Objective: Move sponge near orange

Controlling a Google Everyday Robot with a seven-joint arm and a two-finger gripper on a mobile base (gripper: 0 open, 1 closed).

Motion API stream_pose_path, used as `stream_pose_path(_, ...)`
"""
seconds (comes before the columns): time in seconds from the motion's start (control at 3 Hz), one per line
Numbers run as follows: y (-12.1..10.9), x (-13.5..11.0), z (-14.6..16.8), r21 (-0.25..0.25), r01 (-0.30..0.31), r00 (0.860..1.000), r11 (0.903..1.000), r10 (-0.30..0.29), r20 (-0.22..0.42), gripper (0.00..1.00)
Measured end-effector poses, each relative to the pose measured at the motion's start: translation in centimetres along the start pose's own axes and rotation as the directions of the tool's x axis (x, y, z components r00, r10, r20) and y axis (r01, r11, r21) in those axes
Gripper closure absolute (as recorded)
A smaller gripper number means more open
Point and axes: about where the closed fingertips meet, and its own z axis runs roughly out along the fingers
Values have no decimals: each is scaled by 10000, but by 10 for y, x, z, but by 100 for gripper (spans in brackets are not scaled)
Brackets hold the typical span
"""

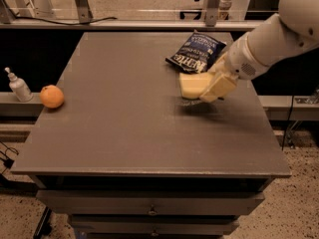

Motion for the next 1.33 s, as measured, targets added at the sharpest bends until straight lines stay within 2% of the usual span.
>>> stream_pose_path(0.33,-18,-35,-39,312,-235,9985,9992,219,509,100)
stream_pose_path(0.67,-18,-35,-39,312,-235,9985,9992,219,509,100)
stream_pose_path(1.0,-8,-65,-17,38,335,9968,9994,-337,720,100)
stream_pose_path(1.33,5,-100,6,-129,1042,9905,9945,-1026,912,100)
